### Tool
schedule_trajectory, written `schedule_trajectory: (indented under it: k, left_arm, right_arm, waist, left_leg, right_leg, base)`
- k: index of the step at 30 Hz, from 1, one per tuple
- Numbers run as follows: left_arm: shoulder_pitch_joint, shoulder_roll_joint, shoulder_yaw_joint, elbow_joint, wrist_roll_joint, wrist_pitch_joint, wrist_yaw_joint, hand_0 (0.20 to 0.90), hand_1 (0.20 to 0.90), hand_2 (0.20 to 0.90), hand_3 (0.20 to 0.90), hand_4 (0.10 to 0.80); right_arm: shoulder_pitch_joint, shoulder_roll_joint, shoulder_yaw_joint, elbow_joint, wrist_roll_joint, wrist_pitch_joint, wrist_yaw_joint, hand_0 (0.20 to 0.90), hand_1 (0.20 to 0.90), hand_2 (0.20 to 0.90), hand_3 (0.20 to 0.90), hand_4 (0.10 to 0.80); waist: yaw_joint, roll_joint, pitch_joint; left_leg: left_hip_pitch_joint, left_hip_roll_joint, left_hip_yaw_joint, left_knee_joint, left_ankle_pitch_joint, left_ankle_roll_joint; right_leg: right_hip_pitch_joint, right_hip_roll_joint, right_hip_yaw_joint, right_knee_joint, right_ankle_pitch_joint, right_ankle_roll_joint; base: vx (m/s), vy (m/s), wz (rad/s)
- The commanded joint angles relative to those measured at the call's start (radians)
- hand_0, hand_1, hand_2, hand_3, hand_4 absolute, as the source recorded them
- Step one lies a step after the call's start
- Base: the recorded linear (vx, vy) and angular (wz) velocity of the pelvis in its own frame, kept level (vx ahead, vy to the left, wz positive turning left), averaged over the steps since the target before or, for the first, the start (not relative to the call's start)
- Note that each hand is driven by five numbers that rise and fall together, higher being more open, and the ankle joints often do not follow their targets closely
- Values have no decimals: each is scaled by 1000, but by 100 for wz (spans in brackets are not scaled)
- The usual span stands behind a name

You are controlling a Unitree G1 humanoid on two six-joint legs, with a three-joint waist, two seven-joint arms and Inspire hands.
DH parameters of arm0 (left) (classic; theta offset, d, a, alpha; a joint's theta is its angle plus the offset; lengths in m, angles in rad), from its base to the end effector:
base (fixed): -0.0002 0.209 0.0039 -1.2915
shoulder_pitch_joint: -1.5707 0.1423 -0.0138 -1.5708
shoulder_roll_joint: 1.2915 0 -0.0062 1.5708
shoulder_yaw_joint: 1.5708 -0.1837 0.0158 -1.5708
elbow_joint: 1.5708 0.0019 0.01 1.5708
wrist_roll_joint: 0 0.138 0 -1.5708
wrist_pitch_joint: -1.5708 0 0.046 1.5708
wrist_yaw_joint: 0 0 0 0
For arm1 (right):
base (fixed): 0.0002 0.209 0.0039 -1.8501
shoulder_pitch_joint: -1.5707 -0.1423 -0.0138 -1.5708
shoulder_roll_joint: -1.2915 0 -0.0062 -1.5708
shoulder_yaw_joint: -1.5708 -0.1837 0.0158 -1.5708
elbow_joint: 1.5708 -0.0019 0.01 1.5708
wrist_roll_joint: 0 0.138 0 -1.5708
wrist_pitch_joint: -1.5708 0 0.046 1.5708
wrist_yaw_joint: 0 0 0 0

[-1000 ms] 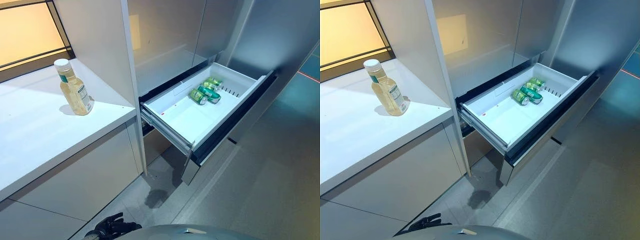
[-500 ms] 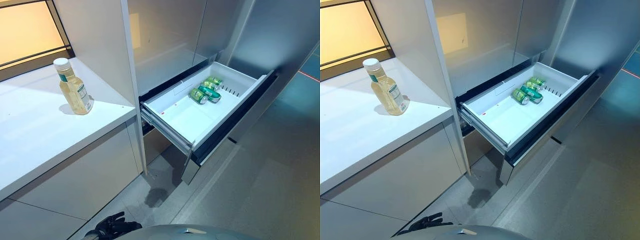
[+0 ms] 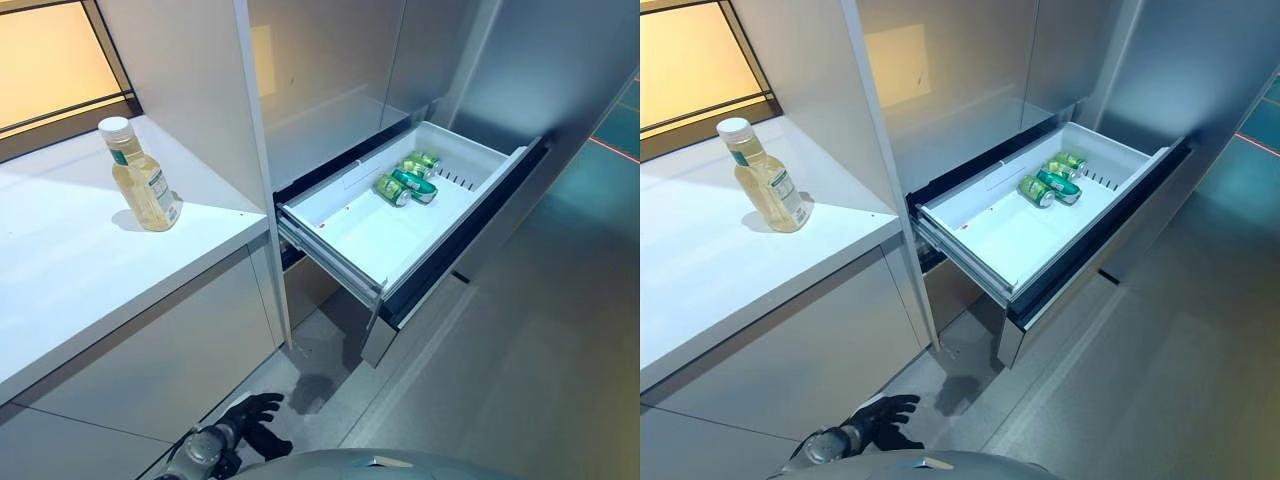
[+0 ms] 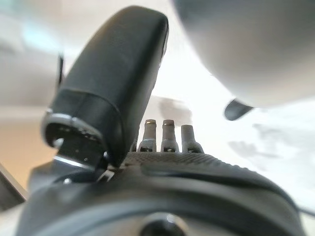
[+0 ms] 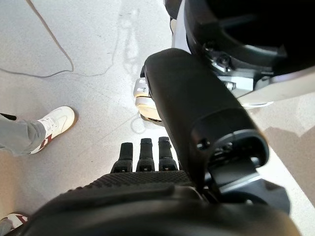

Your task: Put drinks into fridge and close the fridge

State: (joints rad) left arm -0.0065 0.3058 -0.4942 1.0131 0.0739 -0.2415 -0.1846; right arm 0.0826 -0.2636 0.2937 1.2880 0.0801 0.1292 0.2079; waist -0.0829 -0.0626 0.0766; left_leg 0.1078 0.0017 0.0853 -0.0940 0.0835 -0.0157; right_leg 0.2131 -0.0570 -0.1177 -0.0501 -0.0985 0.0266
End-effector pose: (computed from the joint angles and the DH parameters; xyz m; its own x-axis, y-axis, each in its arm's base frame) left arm 0.1065 0.1978 -0.1009 0.5191 -0.2739 -0.8096 0.6340 0.7587 0.1498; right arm 0.0225 -0.2292 -0.1216 0.0169 -0.0062 -0.9998 -0.2196 0.9755 -0.0097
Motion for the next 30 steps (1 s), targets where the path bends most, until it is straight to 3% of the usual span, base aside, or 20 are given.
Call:
schedule_trajectory:
  k: [1,6,10,12,15,19,21,30]
  left_arm:
    - [-116,-11,-79,-69,98,-95,-3,900,900,900,900,800]
    - [-177,43,-175,-249,150,-111,-3,900,900,900,900,800]
    - [-219,73,-233,-337,190,-148,80,900,900,900,900,800]
    - [-214,83,-233,-350,239,-215,117,900,900,900,900,800]
    - [-210,133,-237,-476,233,-223,122,900,900,900,900,800]
    - [-231,214,-188,-715,88,-174,-30,900,900,900,900,800]
    - [-247,262,-159,-850,13,-113,-102,900,900,900,900,800]
    - [-298,379,-50,-1118,-239,-41,-238,900,900,900,900,800]
  right_arm:
    - [-103,-8,32,-42,7,-41,51,900,900,900,900,800]
    - [-105,-25,46,-58,-8,-40,62,900,900,900,900,800]
    - [-106,-22,47,-54,-9,-51,61,900,900,900,900,800]
    - [-106,-16,43,-48,-11,-61,58,900,900,900,900,800]
    - [-98,-19,33,-59,-10,-59,50,900,900,900,900,800]
    - [-88,-14,18,-74,2,-51,30,900,900,900,900,800]
    - [-80,-11,13,-77,10,-48,18,900,900,900,900,800]
    - [-64,-7,12,-78,45,-57,-8,900,900,900,900,800]
  waist:
    - [12,60,8]
    - [-3,66,12]
    - [-3,68,9]
    - [0,67,11]
    - [5,73,15]
    - [19,83,16]
    - [25,88,11]
    - [40,94,2]
  left_leg:
    - [47,8,46,7,-158,5]
    - [44,7,45,7,-160,6]
    - [42,7,45,7,-161,10]
    - [39,7,44,7,-162,10]
    - [39,5,37,7,-162,10]
    - [34,1,20,7,-158,14]
    - [31,-1,11,7,-155,14]
    - [21,-6,-7,7,-150,19]
  right_leg:
    - [-96,25,-20,0,62,67]
    - [-101,24,-14,3,62,72]
    - [-102,23,-14,1,63,74]
    - [-102,25,-12,-3,63,73]
    - [-99,24,-17,-6,62,72]
    - [-96,20,-27,-10,65,73]
    - [-94,18,-32,-13,68,75]
    - [-93,13,-41,-22,74,73]
  base:
    - [-11,10,-4]
    - [-9,7,-3]
    - [0,8,-3]
    - [-20,-11,-4]
    - [-10,8,-4]
    - [0,0,0]
    - [7,11,5]
    - [-3,4,7]
